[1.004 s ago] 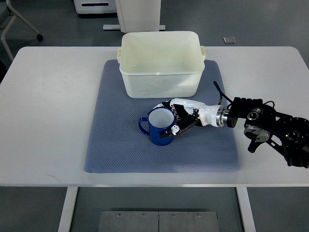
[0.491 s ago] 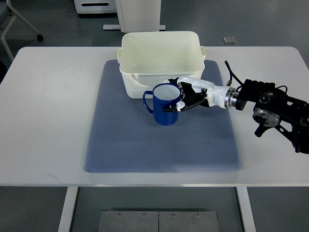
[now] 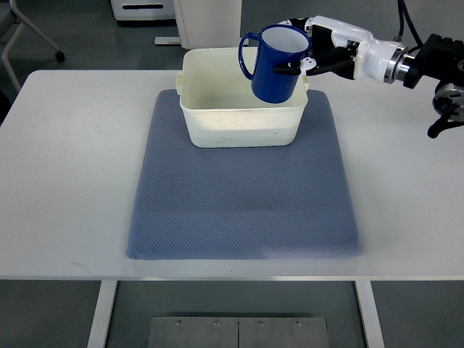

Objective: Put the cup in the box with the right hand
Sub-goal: 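Lift the blue mug with the right hand up past the box, then lower the held mug into the white box with the right hand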

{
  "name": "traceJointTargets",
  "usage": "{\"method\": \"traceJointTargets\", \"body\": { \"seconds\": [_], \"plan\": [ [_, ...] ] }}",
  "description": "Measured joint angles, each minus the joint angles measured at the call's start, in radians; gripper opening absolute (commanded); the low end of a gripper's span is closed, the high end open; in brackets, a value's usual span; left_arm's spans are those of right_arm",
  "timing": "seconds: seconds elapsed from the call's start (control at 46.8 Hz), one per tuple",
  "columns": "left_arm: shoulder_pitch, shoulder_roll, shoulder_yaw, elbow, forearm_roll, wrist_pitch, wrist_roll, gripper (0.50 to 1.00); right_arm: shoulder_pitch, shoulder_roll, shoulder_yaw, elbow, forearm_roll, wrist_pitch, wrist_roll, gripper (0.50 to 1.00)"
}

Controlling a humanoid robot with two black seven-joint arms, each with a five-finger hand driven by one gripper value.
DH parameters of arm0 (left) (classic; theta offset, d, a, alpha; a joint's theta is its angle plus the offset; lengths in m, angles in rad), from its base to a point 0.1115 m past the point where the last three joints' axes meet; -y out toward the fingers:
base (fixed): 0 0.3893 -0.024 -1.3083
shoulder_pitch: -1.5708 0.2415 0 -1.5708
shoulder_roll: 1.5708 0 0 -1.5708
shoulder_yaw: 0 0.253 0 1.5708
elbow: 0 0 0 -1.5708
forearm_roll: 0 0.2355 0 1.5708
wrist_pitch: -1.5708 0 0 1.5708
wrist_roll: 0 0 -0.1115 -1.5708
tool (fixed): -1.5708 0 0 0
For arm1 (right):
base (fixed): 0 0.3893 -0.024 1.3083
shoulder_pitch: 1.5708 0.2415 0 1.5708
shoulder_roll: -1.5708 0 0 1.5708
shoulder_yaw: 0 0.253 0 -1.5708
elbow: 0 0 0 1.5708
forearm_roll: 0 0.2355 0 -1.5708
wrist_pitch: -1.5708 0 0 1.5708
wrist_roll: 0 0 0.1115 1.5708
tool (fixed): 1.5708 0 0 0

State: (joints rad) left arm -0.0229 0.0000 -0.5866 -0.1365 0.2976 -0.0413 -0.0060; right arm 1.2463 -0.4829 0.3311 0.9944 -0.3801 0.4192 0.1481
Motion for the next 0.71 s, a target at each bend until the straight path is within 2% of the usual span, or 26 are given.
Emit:
{"method": "traceJointTargets", "body": {
  "seconds": [0.256, 0.534, 0.705],
  "plan": [
    [0.000, 0.000, 0.000, 0.000, 0.000, 0.000, 0.000, 1.000, 0.083, 0.053, -0.102, -0.092, 0.099, -0.157, -0.026, 0.500],
    [0.000, 0.000, 0.000, 0.000, 0.000, 0.000, 0.000, 1.000, 0.082, 0.172, -0.104, -0.224, 0.103, -0.243, -0.056, 0.500],
    [0.000, 0.000, 0.000, 0.000, 0.000, 0.000, 0.000, 1.000, 0.057, 0.223, -0.103, -0.259, 0.103, -0.311, -0.074, 0.500]
  ]
}}
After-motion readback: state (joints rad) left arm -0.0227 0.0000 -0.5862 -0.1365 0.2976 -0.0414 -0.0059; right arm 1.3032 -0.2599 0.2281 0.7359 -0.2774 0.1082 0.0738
